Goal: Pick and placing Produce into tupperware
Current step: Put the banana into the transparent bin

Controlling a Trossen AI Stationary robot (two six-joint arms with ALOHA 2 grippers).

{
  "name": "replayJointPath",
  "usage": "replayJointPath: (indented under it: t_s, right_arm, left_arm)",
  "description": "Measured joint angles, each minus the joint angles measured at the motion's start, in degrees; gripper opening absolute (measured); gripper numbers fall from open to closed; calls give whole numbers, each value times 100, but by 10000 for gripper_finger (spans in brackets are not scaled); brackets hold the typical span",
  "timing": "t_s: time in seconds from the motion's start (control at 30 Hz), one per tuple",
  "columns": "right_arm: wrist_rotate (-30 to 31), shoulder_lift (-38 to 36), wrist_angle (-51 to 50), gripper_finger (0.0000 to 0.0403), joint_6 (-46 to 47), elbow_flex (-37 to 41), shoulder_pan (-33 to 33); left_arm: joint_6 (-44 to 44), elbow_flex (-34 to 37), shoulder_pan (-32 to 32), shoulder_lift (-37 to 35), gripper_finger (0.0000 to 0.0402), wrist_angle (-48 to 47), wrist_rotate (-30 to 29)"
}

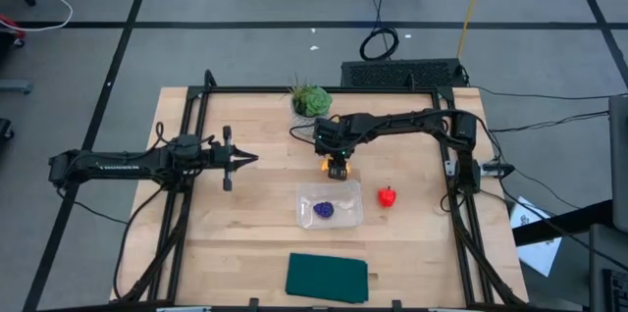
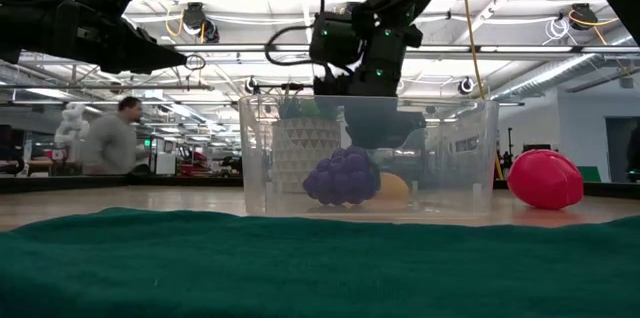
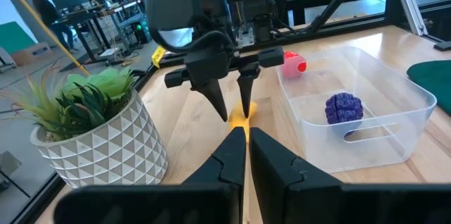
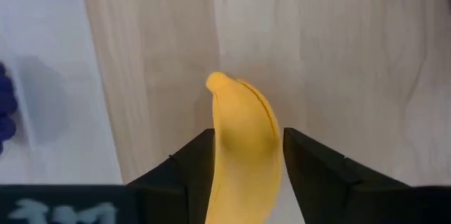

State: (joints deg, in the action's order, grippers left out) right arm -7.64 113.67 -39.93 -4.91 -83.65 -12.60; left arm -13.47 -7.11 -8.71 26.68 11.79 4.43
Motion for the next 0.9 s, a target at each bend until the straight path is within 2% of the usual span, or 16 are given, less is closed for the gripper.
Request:
replayJointPath:
  t_s: [0.17, 0.27, 0.6, 0.9]
  right_arm:
    - [-10, 0, -226, 150, -51, -7, 18]
    - [-13, 0, -376, 161, -71, -7, 13]
    - [-15, 0, -379, 248, -108, 0, 14]
    - [-15, 0, -238, 311, -76, 156, 26]
  left_arm:
    - [9, 0, 0, 0, 26, -9, 0]
    - [5, 0, 0, 0, 26, -9, 0]
    - [24, 0, 0, 0, 26, -7, 0]
    - [24, 0, 0, 2, 26, -6, 0]
